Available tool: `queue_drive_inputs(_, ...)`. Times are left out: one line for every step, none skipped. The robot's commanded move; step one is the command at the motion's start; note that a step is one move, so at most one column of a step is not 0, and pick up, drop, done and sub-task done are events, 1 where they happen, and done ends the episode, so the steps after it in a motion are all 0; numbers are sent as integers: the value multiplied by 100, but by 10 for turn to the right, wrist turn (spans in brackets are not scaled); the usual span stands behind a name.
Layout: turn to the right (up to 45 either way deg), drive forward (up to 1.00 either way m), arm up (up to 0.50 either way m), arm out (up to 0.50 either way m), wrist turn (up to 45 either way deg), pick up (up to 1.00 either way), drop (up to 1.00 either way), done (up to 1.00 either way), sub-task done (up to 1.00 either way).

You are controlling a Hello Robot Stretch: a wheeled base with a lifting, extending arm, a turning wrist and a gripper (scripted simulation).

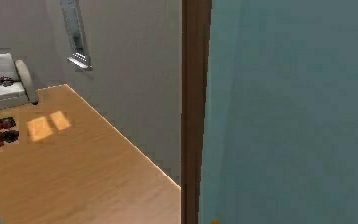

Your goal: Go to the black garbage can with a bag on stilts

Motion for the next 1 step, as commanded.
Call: queue_drive_inputs(0,25,0,0,0,0,0,0,0)
